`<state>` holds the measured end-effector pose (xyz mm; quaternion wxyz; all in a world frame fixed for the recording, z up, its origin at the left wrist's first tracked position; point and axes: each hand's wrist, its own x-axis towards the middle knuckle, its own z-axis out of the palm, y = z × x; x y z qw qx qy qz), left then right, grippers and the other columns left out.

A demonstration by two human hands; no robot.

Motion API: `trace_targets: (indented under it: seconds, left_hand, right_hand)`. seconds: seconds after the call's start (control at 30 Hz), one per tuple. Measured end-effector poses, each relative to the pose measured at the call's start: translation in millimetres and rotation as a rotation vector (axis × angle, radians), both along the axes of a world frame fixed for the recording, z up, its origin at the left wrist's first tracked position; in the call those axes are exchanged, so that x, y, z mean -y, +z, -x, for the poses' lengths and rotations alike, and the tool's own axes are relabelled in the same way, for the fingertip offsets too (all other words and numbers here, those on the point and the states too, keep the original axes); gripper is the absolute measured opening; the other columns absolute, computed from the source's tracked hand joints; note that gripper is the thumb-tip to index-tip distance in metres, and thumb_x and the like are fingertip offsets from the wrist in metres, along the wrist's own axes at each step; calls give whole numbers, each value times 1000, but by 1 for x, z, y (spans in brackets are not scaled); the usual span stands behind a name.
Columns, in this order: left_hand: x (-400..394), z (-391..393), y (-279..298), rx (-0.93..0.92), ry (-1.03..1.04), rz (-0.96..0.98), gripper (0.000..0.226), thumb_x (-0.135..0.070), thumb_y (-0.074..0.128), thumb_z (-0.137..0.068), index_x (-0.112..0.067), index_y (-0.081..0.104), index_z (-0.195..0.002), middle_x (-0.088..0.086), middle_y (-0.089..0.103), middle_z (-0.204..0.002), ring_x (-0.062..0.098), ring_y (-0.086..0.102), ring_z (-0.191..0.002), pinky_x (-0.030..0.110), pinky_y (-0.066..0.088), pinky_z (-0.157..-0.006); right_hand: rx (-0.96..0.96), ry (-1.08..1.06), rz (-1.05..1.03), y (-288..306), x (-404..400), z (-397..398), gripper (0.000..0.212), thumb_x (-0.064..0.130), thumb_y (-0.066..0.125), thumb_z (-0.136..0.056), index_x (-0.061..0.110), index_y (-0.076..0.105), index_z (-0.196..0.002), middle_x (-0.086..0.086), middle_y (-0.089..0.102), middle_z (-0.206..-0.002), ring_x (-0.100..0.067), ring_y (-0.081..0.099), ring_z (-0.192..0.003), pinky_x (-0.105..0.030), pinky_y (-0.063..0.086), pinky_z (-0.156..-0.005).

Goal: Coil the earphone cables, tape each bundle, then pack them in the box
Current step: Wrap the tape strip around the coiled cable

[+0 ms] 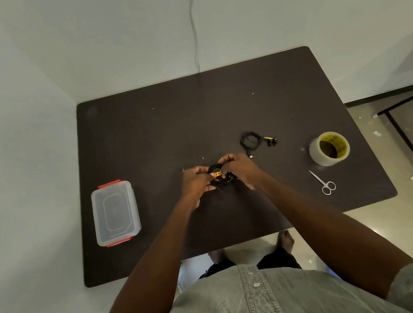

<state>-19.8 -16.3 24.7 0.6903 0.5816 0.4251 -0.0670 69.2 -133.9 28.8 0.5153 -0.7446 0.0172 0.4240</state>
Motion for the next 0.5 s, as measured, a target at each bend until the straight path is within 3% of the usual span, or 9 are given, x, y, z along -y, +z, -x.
trace_targets:
  seconds: [0.13,0.23,0.33,0.5]
  left_hand:
    - [22,-8,-18,-45,98,-87,16,2,67,-84,-11,58,-82,16,65,-97,23,66,-83,28,59,-55]
    - [38,-10,-30,-94,112,-225,13,-4,72,-80,-14,65,-79,10,68,-90,18,67,-77,32,61,-62]
    - [45,-7,-45,-159,88,-362,13,-20,74,-70,-29,65,-67,0,72,-78,20,70,-77,41,60,-72]
    - [51,-8,-61,-193,124,-453,7,-23,76,-70,-22,69,-72,4,72,-75,26,70,-74,41,59,-73]
  right_hand:
    - [256,74,242,-3,13,0,12,0,57,-81,8,66,-83,-7,62,-71,-20,59,-66,-20,42,-50]
    - [439,207,389,-10,21,3,16,2,56,-81,6,69,-90,-13,68,-88,-29,64,-87,-26,43,-64]
    - [508,267,461,-18,27,6,21,2,56,-81,4,70,-97,-19,69,-101,-35,62,-98,-36,47,-74]
    - [525,223,441,-30,33,2,12,15,66,-82,3,64,-82,-16,65,-92,-34,60,-91,-36,44,-70]
